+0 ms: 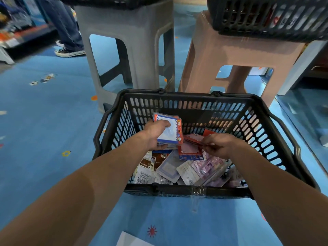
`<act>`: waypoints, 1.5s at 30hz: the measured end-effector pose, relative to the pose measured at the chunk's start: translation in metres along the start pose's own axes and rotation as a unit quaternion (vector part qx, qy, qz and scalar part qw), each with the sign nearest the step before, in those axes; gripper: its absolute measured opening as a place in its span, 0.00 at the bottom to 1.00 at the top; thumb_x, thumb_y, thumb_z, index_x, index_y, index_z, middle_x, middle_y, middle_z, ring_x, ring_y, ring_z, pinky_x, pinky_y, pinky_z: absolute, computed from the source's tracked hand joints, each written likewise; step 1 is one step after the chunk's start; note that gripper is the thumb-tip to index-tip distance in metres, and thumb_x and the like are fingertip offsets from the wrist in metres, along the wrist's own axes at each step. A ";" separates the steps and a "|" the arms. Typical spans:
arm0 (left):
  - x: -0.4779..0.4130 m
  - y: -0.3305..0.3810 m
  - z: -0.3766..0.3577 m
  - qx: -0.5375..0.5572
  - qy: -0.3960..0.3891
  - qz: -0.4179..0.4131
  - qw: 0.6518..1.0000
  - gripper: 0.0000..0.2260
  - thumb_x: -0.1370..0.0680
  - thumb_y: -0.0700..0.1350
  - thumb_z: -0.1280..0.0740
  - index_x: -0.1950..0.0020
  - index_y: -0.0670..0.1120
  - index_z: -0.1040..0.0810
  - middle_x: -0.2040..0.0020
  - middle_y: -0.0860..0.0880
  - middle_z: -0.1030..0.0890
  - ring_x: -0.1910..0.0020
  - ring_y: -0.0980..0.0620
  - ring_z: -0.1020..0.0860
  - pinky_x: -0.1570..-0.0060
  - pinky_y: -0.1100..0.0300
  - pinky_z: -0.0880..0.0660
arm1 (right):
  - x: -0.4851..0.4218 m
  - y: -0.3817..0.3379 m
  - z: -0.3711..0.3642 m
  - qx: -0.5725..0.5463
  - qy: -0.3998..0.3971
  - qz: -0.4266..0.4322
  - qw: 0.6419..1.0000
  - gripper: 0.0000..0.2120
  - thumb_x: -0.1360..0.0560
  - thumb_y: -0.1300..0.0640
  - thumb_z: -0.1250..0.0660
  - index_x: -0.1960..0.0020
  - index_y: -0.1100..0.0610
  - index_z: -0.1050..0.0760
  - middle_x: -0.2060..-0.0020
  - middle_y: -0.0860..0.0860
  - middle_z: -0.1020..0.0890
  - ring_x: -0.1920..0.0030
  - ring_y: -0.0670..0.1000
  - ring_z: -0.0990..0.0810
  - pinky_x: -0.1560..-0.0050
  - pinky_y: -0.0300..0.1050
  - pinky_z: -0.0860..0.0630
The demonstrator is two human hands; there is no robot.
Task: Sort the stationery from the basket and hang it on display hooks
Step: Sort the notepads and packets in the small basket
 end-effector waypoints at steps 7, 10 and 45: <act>-0.001 -0.001 -0.002 0.007 -0.003 0.018 1.000 0.21 0.23 0.48 0.28 0.32 0.51 0.30 0.45 0.42 0.16 0.52 0.42 0.14 0.66 0.50 0.17 | 0.009 -0.012 -0.005 0.054 0.097 0.087 0.990 0.05 0.25 0.68 0.29 0.49 0.64 0.21 0.69 0.55 0.15 0.71 0.52 0.19 0.78 0.40 0.27; 0.000 -0.002 0.000 0.012 0.004 0.017 1.000 0.21 0.22 0.48 0.28 0.32 0.52 0.31 0.45 0.42 0.17 0.51 0.42 0.15 0.64 0.50 0.17 | 0.017 -0.020 -0.003 -0.044 0.091 0.163 0.981 0.08 0.21 0.69 0.37 0.47 0.61 0.22 0.57 0.58 0.14 0.62 0.56 0.15 0.65 0.45 0.19; 0.004 -0.003 0.007 0.021 0.016 0.029 0.999 0.15 0.20 0.45 0.29 0.37 0.52 0.30 0.47 0.43 0.18 0.52 0.43 0.17 0.62 0.46 0.22 | 0.013 0.006 -0.032 0.247 -0.015 0.030 0.969 0.09 0.17 0.58 0.39 0.40 0.54 0.23 0.52 0.55 0.14 0.62 0.51 0.17 0.67 0.42 0.20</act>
Point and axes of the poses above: each hand's wrist, its own x-axis away from the middle knuckle, its own z-axis out of the back of the hand, y = z × x, the point moved 2 cm from there along -x, towards the middle knuckle
